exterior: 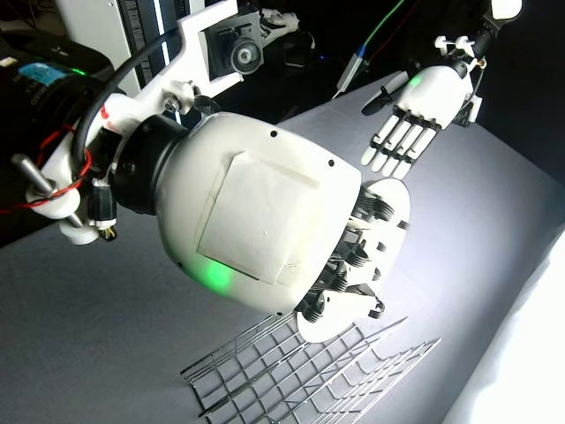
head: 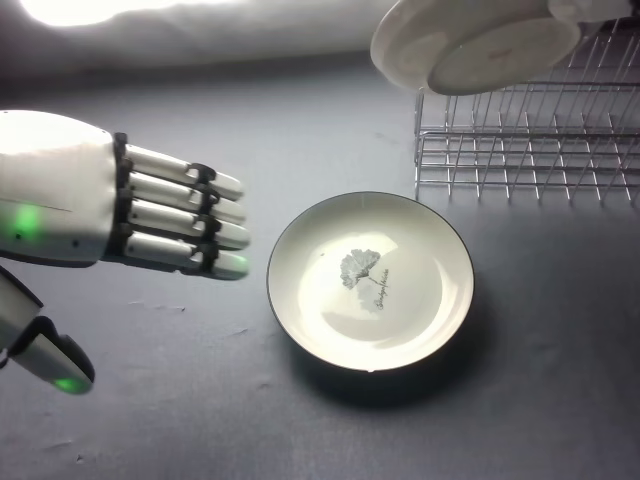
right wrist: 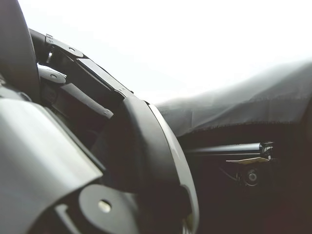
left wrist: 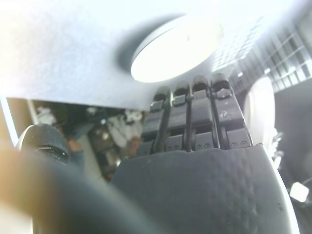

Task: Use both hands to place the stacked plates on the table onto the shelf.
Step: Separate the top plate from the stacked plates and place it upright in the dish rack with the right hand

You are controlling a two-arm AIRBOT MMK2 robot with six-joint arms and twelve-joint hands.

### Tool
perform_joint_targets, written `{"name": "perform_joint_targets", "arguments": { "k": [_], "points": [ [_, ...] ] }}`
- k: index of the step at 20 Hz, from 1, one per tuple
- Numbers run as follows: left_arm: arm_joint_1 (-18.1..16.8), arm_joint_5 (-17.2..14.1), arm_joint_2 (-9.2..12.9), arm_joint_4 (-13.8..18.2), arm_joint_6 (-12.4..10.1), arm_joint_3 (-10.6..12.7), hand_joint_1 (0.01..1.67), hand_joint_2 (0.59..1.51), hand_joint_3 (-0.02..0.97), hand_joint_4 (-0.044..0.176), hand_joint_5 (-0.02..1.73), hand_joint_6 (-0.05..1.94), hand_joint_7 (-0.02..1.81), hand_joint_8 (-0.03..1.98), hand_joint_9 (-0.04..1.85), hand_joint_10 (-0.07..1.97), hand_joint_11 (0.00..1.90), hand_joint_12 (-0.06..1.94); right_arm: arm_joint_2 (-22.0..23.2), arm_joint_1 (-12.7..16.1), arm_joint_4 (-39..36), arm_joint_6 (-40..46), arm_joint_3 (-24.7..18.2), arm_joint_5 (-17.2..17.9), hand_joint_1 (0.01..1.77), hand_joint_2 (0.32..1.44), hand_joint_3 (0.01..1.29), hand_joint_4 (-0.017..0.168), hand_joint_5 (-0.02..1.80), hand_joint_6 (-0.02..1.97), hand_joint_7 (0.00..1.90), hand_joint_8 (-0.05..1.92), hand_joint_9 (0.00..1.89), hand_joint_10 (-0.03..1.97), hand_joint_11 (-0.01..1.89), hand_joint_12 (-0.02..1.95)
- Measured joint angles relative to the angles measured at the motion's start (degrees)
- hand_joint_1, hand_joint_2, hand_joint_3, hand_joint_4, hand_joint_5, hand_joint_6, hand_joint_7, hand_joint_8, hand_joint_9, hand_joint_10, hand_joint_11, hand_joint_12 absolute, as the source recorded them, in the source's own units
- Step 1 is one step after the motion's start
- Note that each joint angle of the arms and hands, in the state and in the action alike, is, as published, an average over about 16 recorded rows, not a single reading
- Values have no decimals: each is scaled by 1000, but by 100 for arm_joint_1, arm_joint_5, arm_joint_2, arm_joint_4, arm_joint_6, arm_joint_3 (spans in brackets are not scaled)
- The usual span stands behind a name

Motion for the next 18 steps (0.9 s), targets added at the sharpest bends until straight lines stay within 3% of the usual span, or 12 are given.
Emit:
{"name": "perform_joint_targets", "arguments": {
  "k": [8, 18],
  "points": [
    [12, -333, -405, -33, 63, 218, 22, 1061, 20, 2, 21, 12, 20, -9, 17, 7, 15, 6, 121, -259, -16, -36, 166, 168, 1382, 1007, 13, -8, 920, 862, 1072, 838, 852, 1221, 508, 1258],
    [-28, -198, -1099, 273, 56, 707, 22, 1063, 20, 2, 21, 13, 19, -10, 17, 7, 15, 7, 187, -810, -368, -89, 589, 564, 1374, 1016, 14, -6, 905, 954, 1066, 851, 857, 1213, 519, 1238]
  ]
}}
